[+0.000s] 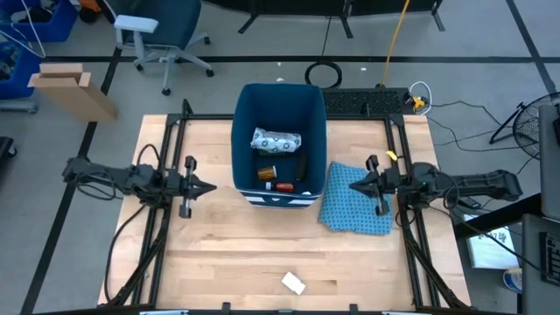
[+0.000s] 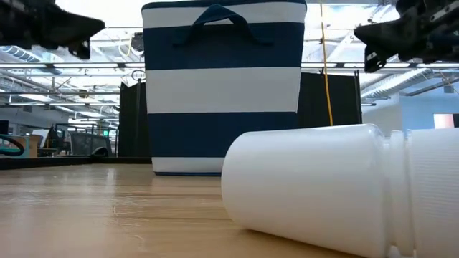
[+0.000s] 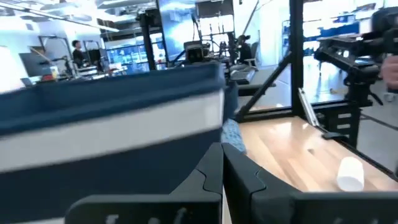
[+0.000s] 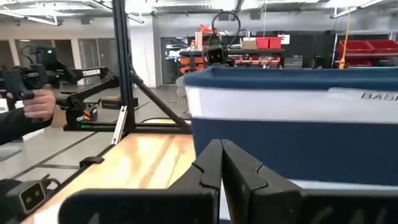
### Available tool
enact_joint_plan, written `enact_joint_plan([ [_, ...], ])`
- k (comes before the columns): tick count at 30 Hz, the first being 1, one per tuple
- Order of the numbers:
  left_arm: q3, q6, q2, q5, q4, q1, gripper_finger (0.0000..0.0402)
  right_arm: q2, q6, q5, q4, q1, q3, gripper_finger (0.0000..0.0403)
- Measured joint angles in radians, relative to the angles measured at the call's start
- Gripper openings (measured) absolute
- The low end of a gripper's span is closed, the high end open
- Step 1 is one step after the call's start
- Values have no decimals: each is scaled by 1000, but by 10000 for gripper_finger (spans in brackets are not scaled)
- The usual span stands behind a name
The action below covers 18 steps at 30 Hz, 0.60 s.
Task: Pick & place medical supplies in basket/bin
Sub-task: Put the white medicine bottle into the blue bin
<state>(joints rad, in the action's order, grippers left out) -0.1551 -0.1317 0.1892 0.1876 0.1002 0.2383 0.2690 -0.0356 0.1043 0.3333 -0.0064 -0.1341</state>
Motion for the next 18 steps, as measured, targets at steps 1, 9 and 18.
enact_joint_plan([
  [1, 20, 2, -7, -4, 12, 0, 1, -16, 5, 0, -1, 0, 12, 0],
  [9, 145, 16, -92, 0, 60, 0, 1, -166, 25, -86, -18, -1, 86, 0],
  [18, 145, 70, -114, 18, -35, 0, 1, -190, 6, -82, -87, -1, 90, 0],
])
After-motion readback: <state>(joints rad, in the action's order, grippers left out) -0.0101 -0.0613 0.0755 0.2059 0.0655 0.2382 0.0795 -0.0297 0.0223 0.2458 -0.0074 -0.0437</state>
